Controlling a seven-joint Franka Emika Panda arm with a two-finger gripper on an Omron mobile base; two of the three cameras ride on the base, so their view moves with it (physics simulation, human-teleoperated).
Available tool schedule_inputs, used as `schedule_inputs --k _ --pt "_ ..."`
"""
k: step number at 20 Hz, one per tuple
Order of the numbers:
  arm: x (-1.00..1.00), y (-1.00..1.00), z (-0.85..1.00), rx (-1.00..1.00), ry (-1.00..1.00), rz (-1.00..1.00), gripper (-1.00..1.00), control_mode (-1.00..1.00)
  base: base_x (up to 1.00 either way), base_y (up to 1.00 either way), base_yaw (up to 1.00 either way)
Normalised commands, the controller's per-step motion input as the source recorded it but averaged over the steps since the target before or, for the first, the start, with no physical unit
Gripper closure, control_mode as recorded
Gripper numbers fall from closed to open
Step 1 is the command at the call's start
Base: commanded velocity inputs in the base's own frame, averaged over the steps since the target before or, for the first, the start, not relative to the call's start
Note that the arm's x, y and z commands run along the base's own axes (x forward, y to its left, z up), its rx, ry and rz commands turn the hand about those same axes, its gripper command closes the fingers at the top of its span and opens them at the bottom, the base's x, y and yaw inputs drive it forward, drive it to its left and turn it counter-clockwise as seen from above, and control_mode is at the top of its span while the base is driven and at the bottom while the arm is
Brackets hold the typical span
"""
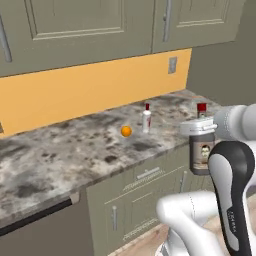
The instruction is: Place the liquors on the top shelf of the fridge to keep them out of children's reach, and place the orange on lower shelves for easy access.
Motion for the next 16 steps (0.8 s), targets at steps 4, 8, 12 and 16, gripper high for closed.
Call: schedule_inputs --k 4,8,12,16 --pt "0.0 0.0 0.0 0.0 0.0 0.0 1.0 1.0 0.0 -0.29 -0.55" --pt "0.0 0.0 0.0 0.0 0.0 0.0 1.0 1.0 0.01 -0.55 -0.42" --pt "0.0 0.0 0.0 0.0 0.0 0.0 1.0 1.0 0.06 -0.85 -0.2" --pt "0.0 0.0 0.0 0.0 0.0 0.0 1.0 1.0 0.01 -1.0 -0.15"
